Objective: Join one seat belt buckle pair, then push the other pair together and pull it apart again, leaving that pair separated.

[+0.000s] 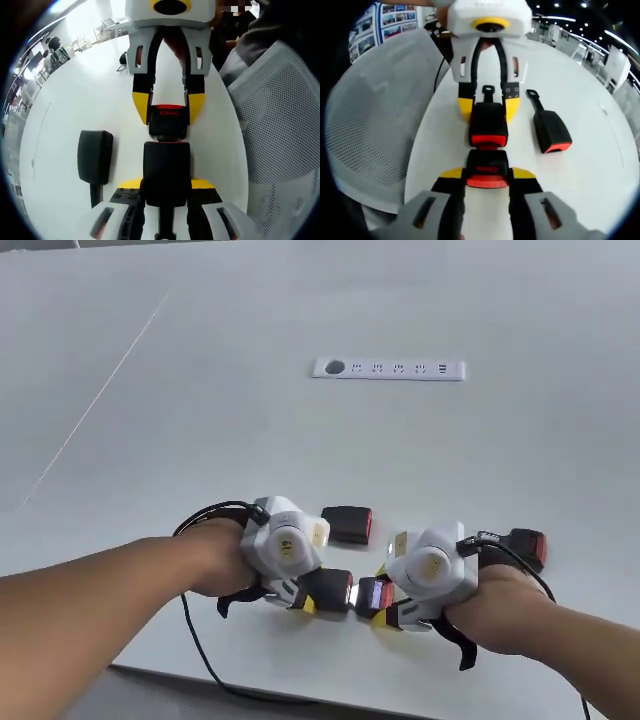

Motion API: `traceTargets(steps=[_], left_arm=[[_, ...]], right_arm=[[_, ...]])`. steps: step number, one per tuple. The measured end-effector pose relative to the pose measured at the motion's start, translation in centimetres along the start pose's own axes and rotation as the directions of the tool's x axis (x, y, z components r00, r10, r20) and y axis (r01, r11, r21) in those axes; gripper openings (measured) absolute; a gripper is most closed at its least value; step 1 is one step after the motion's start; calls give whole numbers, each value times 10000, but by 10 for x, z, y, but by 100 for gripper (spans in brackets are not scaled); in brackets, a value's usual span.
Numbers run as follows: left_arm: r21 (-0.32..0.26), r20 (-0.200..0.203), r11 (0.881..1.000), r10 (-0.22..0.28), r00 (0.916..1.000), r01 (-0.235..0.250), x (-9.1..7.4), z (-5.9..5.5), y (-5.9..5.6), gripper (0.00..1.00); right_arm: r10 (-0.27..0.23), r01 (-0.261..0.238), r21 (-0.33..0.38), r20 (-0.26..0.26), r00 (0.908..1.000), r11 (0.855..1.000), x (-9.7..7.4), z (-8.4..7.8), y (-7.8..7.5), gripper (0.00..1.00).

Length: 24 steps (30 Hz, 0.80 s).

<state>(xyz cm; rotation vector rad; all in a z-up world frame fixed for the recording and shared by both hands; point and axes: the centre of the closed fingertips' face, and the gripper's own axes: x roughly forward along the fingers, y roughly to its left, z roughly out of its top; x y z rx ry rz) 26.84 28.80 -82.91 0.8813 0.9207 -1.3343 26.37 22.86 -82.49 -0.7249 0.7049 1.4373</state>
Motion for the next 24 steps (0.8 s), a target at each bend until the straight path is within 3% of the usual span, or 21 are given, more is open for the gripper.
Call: traceTargets(steps=[14, 20, 24], left_arm=[[-165, 113, 9998, 66, 9999, -64, 0, 2, 0, 33], [-56, -140, 10000, 20, 9999, -21, 1, 3, 0, 34], [-183, -83, 9996, 191, 9998, -192, -1, 1, 0, 35]], right_arm=[[-32, 33, 120, -58, 10000, 9999, 0, -1, 1, 32], [67, -66, 86, -184, 9998, 9999, 1, 0, 2, 34], [-80, 84, 215, -193, 9998, 9997, 1, 1, 1, 35]])
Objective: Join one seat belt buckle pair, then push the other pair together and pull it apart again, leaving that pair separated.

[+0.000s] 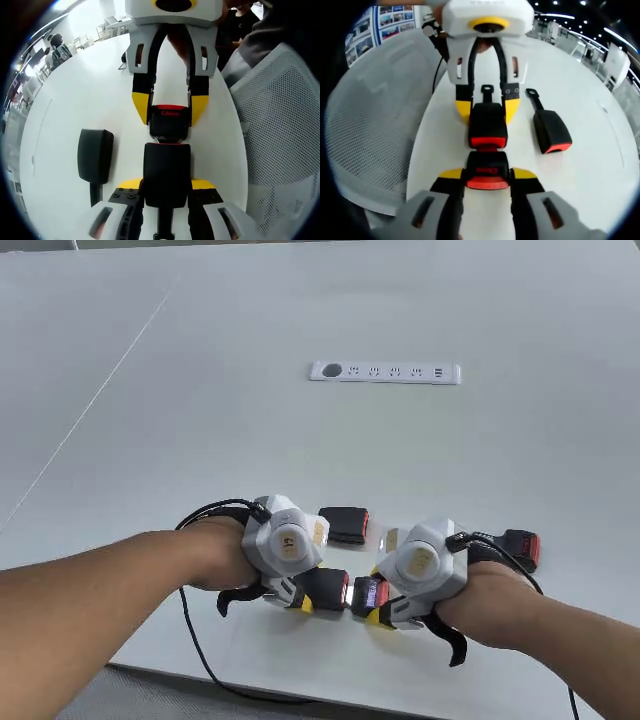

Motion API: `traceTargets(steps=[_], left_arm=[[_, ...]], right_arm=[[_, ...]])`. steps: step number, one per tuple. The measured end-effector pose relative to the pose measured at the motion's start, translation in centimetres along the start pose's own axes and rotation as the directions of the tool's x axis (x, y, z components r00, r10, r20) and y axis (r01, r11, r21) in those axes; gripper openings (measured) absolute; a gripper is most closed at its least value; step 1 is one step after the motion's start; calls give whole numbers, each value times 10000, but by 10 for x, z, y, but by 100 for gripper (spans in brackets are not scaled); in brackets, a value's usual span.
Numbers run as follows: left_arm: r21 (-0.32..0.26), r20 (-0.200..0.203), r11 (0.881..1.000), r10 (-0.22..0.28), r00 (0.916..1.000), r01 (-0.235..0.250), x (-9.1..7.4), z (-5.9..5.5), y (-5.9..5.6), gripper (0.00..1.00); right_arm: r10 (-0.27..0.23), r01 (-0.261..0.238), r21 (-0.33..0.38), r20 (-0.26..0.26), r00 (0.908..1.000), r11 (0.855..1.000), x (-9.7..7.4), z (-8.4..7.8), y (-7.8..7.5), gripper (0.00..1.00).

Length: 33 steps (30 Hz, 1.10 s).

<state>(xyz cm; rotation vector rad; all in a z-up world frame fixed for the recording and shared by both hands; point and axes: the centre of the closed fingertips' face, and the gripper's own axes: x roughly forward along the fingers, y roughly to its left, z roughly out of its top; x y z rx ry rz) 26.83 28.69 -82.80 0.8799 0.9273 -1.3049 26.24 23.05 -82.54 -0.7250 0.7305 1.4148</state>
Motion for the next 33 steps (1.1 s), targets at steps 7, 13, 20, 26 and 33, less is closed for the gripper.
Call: traceTargets(steps=[7, 13, 20, 26, 33], left_arm=[[-136, 707, 9991, 411, 9967, -402, -16, 14, 1, 39], [-193, 903, 9977, 658, 9937, -643, -27, 17, 8, 41], [-497, 1190, 9956, 846, 9893, -792, -33, 25, 27, 42], [-533, 1311, 9920, 1205, 9840, -1144, -33, 38, 58, 42], [-549, 1262, 9894, 1401, 9821, -1341, -24, 48, 89, 43]], right_arm=[[-141, 131, 268, 382, 9992, 9996, -10, 11, 3, 40], [-353, 326, 355, 796, 9962, 9988, -24, 15, -1, 38], [-815, 763, 562, 971, 9919, 9955, -45, 5, -22, 37], [-1302, 1253, 733, 672, 9892, 9894, -65, -27, -48, 37], [-1906, 1878, 957, 202, 9815, 9775, -93, -69, -81, 37]])
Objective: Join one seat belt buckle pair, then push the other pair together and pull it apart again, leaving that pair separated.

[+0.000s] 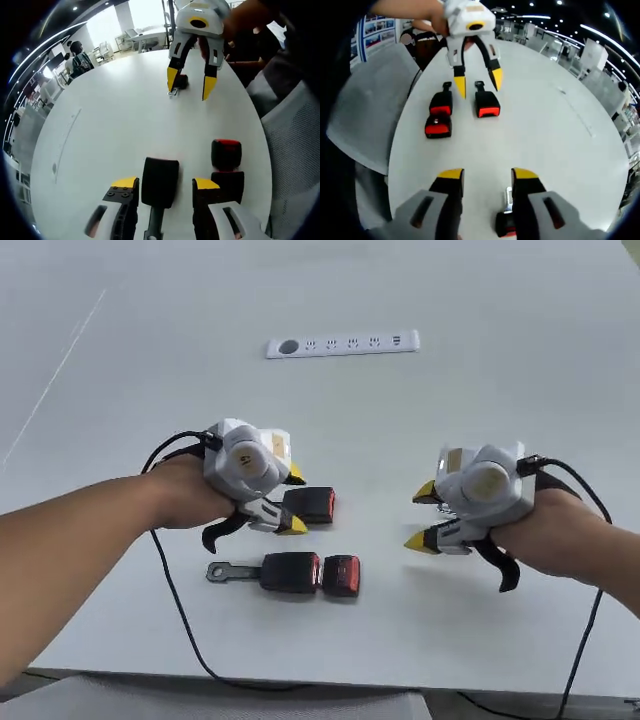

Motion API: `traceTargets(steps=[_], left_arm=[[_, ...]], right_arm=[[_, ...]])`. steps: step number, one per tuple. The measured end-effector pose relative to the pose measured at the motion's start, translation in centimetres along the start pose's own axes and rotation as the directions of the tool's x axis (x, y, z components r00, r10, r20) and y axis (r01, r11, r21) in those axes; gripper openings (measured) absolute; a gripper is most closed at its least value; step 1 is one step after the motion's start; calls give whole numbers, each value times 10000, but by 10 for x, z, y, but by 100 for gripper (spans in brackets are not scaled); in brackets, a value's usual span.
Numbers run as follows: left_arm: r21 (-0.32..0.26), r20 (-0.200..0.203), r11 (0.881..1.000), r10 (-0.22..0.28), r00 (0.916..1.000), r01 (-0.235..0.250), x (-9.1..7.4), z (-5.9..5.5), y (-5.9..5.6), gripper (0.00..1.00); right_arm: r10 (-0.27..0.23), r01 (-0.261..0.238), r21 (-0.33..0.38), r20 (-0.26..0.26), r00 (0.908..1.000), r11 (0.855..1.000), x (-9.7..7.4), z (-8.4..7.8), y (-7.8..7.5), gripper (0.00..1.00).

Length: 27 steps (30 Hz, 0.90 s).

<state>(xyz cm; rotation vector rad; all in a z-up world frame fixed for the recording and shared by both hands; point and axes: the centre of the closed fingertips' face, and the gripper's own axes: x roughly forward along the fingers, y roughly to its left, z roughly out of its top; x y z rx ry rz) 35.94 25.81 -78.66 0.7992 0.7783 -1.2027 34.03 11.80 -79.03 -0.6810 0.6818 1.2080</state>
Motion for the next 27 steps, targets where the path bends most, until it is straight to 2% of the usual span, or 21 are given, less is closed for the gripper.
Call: traceTargets(steps=[5, 8, 13, 14, 15, 19, 21, 27], left_arm=[[115, -336, 9996, -262, 9991, 266, 12, -6, 3, 43], [331, -902, 9979, -524, 9945, 555, 17, -21, 0, 43], [276, -1173, 9967, -723, 9905, 761, 21, -29, -2, 43], [210, -959, 9972, -698, 9929, 721, 21, -26, 0, 42], [186, -999, 9973, -684, 9927, 705, 22, -26, 1, 43], [136, -934, 9959, -883, 9917, 899, 23, -25, 1, 39], [112, -900, 9955, -930, 9916, 944, 23, -27, 5, 37], [314, -936, 9950, -914, 9914, 946, 23, -28, 5, 33]], right_arm=[[-332, 339, 155, -424, 9985, 9993, -14, -31, -23, 37], [-507, 534, 355, -735, 9960, 9979, -23, -52, -31, 37], [-485, 537, 486, -1026, 9935, 9974, -28, -71, -34, 39], [-433, 488, 479, -1106, 9929, 9977, -28, -74, -33, 39], [-401, 457, 434, -1224, 9917, 9980, -28, -78, -33, 39], [-222, 296, 542, -1313, 9911, 9981, -27, -82, -30, 34], [-254, 311, 426, -1298, 9912, 9986, -26, -82, -30, 34], [-160, 197, 292, -1205, 9926, 9994, -25, -83, -30, 33]])
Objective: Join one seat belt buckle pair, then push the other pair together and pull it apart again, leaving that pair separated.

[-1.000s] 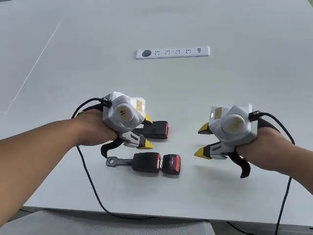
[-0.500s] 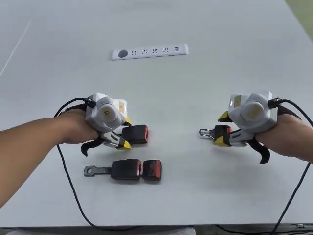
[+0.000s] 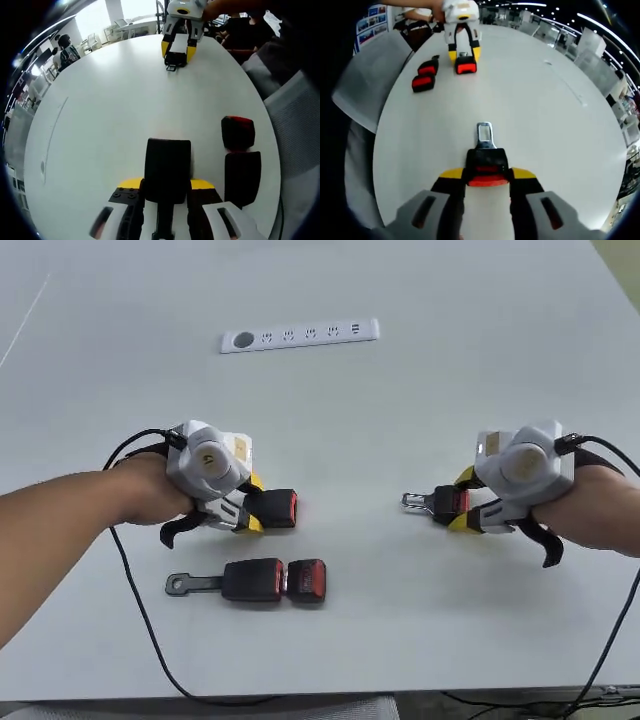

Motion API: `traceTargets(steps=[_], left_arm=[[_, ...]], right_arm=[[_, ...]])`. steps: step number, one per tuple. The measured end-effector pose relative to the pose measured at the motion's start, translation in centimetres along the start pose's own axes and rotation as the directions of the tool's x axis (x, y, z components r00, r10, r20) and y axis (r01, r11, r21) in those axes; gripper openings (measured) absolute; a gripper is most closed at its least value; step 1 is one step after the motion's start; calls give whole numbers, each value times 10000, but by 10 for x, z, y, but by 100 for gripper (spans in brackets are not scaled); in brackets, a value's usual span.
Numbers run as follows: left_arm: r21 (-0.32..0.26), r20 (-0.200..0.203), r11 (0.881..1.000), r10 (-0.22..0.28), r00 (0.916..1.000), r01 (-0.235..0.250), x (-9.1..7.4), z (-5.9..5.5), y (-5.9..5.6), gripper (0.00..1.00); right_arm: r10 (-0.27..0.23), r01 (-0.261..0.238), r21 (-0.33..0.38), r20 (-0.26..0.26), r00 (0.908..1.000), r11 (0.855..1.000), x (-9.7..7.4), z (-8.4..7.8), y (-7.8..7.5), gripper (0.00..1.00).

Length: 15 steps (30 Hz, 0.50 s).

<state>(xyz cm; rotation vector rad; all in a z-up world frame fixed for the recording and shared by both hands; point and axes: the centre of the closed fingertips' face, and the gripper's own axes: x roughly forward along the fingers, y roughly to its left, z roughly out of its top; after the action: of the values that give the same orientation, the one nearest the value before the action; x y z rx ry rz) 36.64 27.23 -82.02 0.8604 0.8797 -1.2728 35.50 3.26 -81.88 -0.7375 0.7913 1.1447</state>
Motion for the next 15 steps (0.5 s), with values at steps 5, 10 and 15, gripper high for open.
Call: traceTargets(steps=[5, 10, 15], left_arm=[[-22, -144, 10000, -46, 9999, 46, 0, -1, 0, 33], [91, -289, 9999, -107, 9995, 109, 1, -1, -1, 33], [87, -270, 9999, -86, 9996, 89, 2, -3, 1, 33]], right_arm=[[86, -87, -146, -29, 10000, 9999, 1, 2, 1, 33], [193, -190, -305, 112, 9998, 9994, 10, 17, 5, 33], [318, -303, -477, 308, 9990, 9984, 20, 36, 12, 33]])
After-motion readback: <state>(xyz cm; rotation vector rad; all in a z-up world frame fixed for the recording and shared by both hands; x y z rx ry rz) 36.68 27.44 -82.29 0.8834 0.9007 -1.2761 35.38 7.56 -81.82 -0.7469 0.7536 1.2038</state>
